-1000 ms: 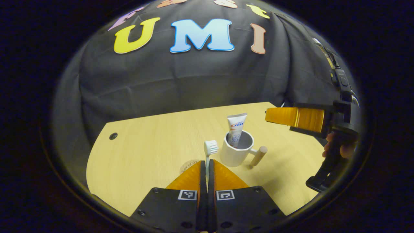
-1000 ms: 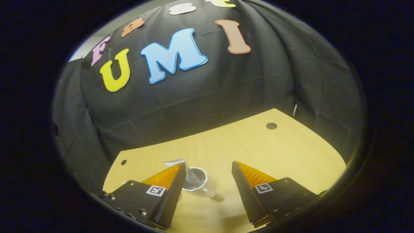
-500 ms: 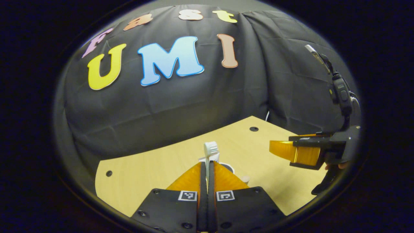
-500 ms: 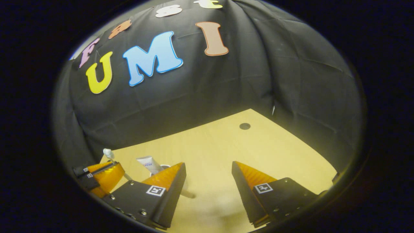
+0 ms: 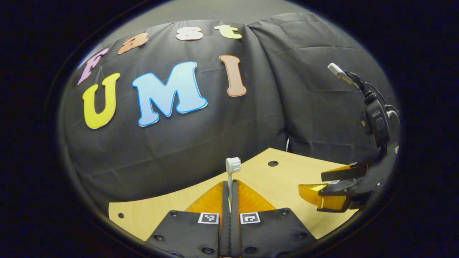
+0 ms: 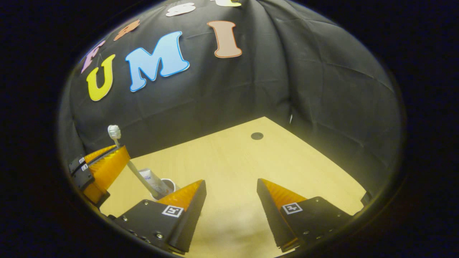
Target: Put the toothbrush and toothpaste on the desktop into the cup, then pick up the cup and place it on the coaster on the desktop.
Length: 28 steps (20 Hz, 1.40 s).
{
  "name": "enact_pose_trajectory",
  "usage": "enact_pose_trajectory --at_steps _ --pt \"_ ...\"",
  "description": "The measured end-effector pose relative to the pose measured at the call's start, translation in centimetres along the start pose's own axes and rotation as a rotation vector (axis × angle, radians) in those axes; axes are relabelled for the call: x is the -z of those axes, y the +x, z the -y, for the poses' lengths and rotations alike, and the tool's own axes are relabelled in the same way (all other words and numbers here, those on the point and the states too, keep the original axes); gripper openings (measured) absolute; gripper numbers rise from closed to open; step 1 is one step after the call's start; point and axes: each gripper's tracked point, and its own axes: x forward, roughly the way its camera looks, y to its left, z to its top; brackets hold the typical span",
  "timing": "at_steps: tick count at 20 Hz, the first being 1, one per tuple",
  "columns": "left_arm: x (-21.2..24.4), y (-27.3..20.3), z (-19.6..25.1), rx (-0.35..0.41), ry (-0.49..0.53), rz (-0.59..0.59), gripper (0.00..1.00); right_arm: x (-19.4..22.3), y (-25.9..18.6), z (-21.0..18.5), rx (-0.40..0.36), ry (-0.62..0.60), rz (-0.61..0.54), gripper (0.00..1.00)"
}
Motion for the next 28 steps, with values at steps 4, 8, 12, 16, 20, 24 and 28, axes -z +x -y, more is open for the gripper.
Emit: enact_pose_trajectory --at_steps 4,8,12,16,20,24,28 --pt "-2.5 0.6 -0.5 -0.041 0.035 0.032 0.07 0.5 0.2 0.4 0.026 -0.004 -0.026 0.84" --pt "-2.7 1.5 0.3 -0.02 0.017 0.055 0.07 1.0 0.3 0.8 0.038 -0.005 -0.05 0.84" --pt "-0.9 1.9 0.7 -0.014 -0.028 0.043 0.07 0.6 0.1 1.5 0.06 -0.012 -0.051 0.84" --pt "2.1 2.6 1.1 -0.015 -0.042 0.011 0.07 0.1 -0.2 2.2 0.074 -0.015 -0.046 0.84" --pt "4.0 2.9 1.4 -0.025 -0.048 -0.013 0.07 0.0 -0.2 1.9 0.069 -0.022 -0.049 0.84" --pt "5.7 2.8 1.2 -0.027 -0.075 -0.052 0.11 0.1 -0.1 1.4 0.053 -0.023 -0.054 0.84" --pt "7.2 2.8 0.4 -0.032 -0.098 -0.092 0.12 0.1 -0.2 0.8 0.036 -0.03 -0.056 0.84"
